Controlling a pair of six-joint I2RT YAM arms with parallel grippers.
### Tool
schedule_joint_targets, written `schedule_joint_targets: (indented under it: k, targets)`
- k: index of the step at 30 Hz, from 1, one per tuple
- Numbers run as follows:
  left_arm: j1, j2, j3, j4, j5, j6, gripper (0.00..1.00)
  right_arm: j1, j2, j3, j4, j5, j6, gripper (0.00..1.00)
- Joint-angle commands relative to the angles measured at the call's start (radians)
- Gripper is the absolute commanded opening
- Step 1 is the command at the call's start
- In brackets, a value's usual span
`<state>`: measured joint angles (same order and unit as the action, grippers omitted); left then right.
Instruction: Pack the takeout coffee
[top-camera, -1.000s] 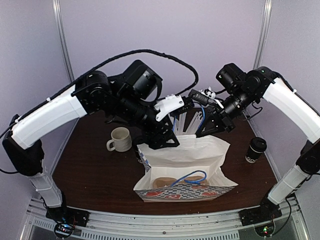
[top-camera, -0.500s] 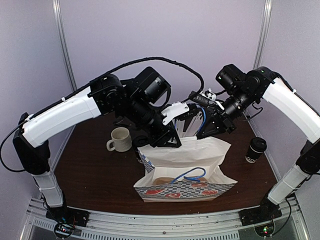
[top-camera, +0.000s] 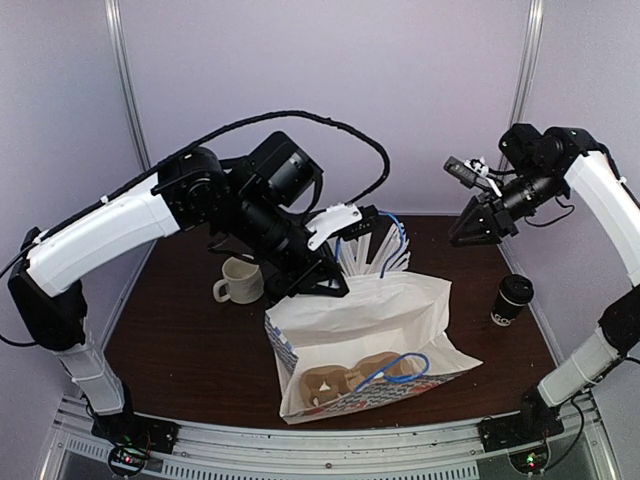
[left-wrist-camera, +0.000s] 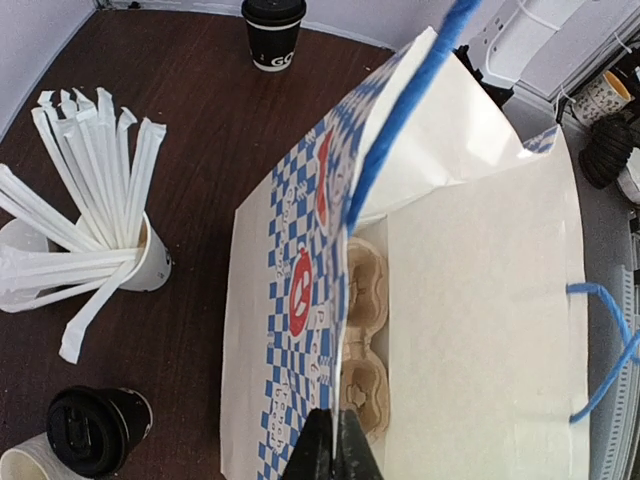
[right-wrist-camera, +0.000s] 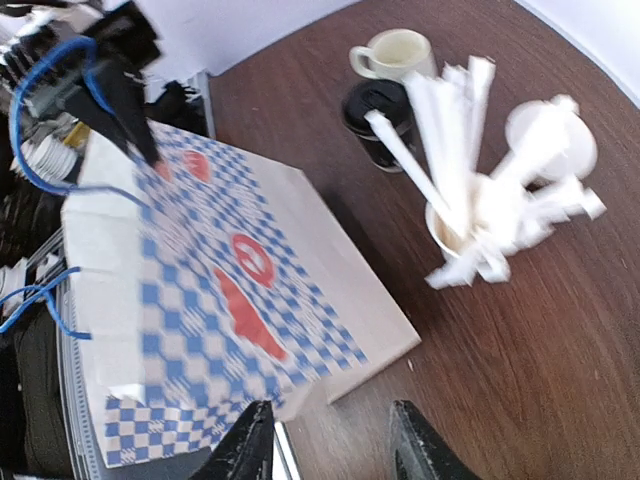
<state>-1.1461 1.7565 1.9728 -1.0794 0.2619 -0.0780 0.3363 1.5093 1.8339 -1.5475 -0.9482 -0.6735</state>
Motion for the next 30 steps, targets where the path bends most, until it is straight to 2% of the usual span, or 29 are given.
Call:
schedule_joint_targets:
  k: [1,3,6,7,9,12,14,20,30]
  targets:
    - [0.005,-0.110,-0.045,0.001,-0.020,-0.039,0.00,-0.218,-0.111,-0.147,-0.086,0.128,-0.097,0.42]
    - [0.005,-0.135,-0.069,0.001,-0.021,-0.043,0.00,-0.337,-0.124,-0.242,-0.065,0.202,-0.106,0.40]
    - [0.006,-0.157,-0.102,0.005,-0.027,-0.042,0.00,-0.484,-0.102,-0.298,-0.030,0.343,-0.101,0.40]
    - [0.006,-0.160,-0.112,0.009,-0.028,-0.041,0.00,-0.516,-0.094,-0.309,-0.003,0.409,-0.088,0.42]
    - [0.009,-0.165,-0.124,0.017,-0.024,-0.037,0.00,-0.557,-0.082,-0.320,0.054,0.529,-0.095,0.53]
    - [0.015,-0.164,-0.140,0.033,-0.002,-0.032,0.00,-0.563,-0.067,-0.324,0.078,0.594,-0.183,0.70]
    - [0.020,-0.158,-0.145,0.039,0.022,-0.025,0.00,-0.563,-0.049,-0.314,0.075,0.598,-0.242,0.75]
    - [0.026,-0.143,-0.146,0.042,0.043,-0.021,0.00,-0.562,0.086,-0.243,0.023,0.681,-0.340,0.77]
    - [0.025,-0.136,-0.146,0.059,0.049,-0.020,0.00,-0.561,0.209,-0.214,0.064,0.759,-0.368,0.80]
